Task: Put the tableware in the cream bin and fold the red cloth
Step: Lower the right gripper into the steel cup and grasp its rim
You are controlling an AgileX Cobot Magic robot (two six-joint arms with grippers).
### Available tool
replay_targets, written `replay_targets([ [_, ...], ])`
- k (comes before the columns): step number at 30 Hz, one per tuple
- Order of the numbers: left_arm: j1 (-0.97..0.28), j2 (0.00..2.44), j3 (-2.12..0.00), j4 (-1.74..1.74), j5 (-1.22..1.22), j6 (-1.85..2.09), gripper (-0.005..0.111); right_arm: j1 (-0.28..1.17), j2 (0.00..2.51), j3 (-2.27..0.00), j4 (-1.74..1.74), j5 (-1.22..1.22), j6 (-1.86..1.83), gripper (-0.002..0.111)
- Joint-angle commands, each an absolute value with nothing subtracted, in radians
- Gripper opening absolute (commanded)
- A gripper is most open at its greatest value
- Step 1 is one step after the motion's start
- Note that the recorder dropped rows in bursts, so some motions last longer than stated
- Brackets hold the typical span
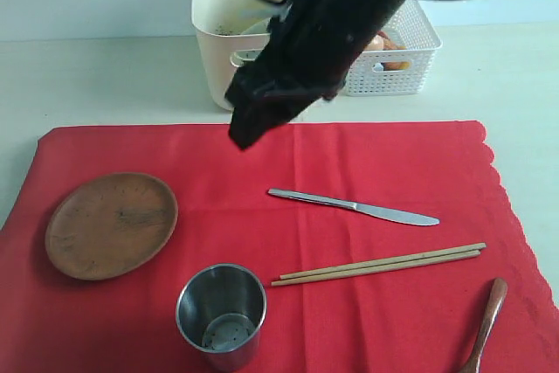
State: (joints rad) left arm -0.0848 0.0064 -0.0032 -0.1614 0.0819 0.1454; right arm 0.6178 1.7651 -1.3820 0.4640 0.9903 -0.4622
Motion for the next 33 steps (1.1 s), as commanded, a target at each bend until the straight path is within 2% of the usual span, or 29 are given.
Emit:
replay_targets([
  [1,-0.090,0.000,0.000,-0.166,0.086,0.145,0.002,0.749,1.759,-1.292,0.408,0.903,-0.533,0.062],
  [5,-0.090,0.000,0.000,-0.166,0.086,0.145,0.002,0.830,1.760,-1.263,0.325,0.878,-0.531,0.062],
  [16,-0.090,0.000,0.000,-0.166,0.086,0.145,0.002,0.913,1.830,-1.263,0.302,0.894,-0.538,0.062],
  [27,-0.090,0.000,0.000,-0.166,0.086,0.145,0.002,0.919,1.941,-1.263,0.239,0.881,-0.538,0.062],
  [30,-0.090,0.000,0.000,-0.166,0.086,0.145,0.002,0.919,1.943,-1.263,0.239,0.877,-0.538,0.055],
  [33,-0.090,0.000,0.000,-0.166,0.086,0.145,0.002,0.919,1.943,-1.263,0.244,0.870,-0.538,0.040],
])
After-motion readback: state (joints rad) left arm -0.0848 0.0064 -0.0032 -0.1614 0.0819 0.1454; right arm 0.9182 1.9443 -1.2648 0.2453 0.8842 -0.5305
